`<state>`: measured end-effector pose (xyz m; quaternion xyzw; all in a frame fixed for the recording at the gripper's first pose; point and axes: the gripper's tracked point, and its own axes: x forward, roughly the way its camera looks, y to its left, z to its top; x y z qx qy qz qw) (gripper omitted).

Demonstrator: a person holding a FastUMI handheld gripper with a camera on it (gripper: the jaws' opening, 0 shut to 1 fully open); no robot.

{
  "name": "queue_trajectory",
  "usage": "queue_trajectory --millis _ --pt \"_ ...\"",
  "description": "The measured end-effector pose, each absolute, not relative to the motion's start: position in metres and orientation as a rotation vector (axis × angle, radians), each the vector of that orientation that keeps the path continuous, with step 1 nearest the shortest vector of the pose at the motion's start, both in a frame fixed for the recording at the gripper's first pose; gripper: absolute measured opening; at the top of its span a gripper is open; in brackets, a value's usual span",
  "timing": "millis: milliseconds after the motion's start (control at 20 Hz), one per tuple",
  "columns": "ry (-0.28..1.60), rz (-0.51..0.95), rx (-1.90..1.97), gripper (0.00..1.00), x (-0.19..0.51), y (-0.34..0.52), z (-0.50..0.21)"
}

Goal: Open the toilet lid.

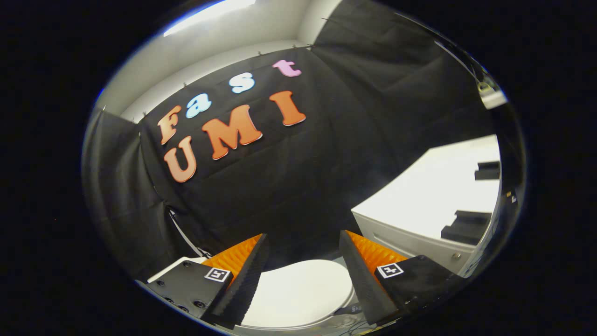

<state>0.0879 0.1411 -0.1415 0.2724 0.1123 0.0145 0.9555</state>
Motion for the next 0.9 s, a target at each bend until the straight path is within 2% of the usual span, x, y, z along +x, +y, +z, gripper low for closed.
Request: queue_trajectory --millis 250,550,700,900 --pt "0.272 -0.066 0.643 0.98 0.081 0.122 -0.206" --pt "0.507 -0.118 0.657 0.98 0.043 0.146 -0.306" --pt "0.623 -0.128 0.694 0.98 0.018 0.155 -0.333" --pt "0.674 -0.157 0.757 0.99 0.018 0.153 -0.355"
